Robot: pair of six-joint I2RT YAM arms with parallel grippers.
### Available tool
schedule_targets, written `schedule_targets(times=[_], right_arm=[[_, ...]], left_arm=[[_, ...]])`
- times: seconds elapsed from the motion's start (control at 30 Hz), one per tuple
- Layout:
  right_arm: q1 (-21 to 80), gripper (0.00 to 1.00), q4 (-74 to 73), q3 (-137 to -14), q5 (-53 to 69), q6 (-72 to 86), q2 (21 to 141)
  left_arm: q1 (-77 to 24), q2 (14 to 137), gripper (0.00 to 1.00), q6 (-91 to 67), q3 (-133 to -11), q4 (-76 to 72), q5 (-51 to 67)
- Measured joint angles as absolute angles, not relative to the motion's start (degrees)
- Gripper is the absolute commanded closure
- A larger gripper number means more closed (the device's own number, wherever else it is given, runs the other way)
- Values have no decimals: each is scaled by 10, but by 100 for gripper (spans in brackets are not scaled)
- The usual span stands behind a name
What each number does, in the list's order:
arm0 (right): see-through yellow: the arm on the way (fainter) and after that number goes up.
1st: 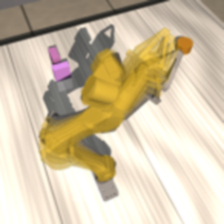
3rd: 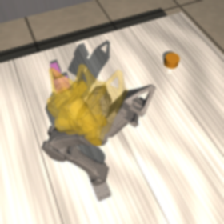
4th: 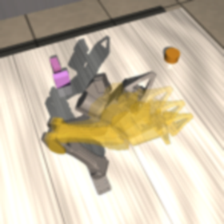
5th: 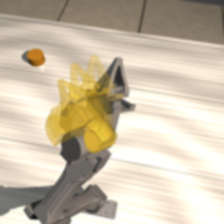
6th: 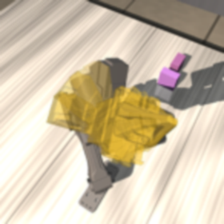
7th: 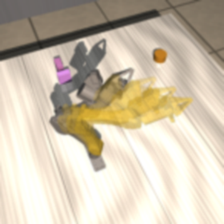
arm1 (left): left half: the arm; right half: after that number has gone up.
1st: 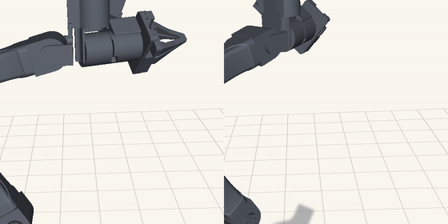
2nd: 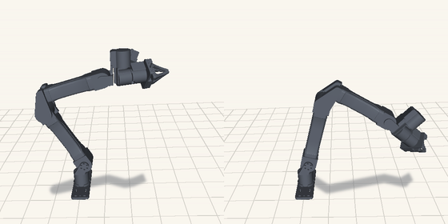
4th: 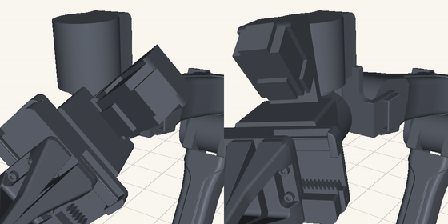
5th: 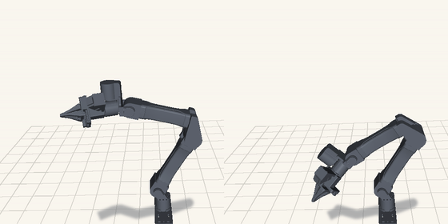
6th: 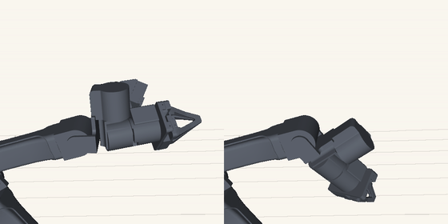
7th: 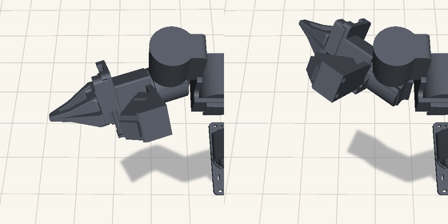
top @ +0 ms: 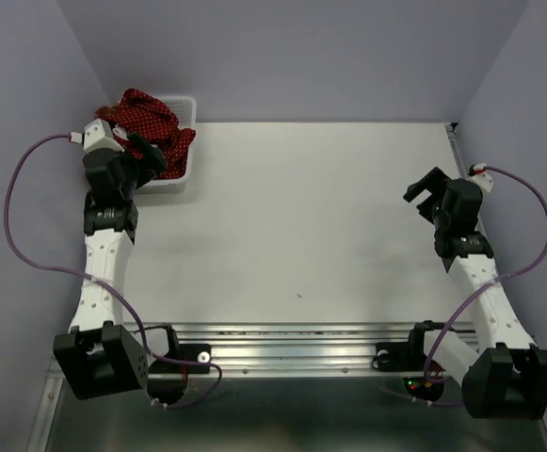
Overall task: Fold and stack the skirts
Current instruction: Grab the skirt from the pile
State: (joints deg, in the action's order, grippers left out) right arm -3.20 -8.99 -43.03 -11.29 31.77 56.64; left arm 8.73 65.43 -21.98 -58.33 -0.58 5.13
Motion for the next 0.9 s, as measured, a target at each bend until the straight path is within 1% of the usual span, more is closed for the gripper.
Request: schedule_targets(times=[0.17,0.3,0.5,0.8,0.9], right_arm=[[-32,0,-88,-430,-104,319,566],[-32,0,-74,-428,-71,317,565],[-32,0,-52,-422,-55,313,569],[-32,0,-45,-422,-56,307,605],[-32,0,-46,-422,-61,304,615]], left_arm=[[87,671,1,-224,-587,-12,60],[87,771,1,-205,-663,-18,83],[79,956,1,-125,-848,8,99],[66,1258,1,-11,-1210,150,101],[59,1333,1,9,-1302,186,85]])
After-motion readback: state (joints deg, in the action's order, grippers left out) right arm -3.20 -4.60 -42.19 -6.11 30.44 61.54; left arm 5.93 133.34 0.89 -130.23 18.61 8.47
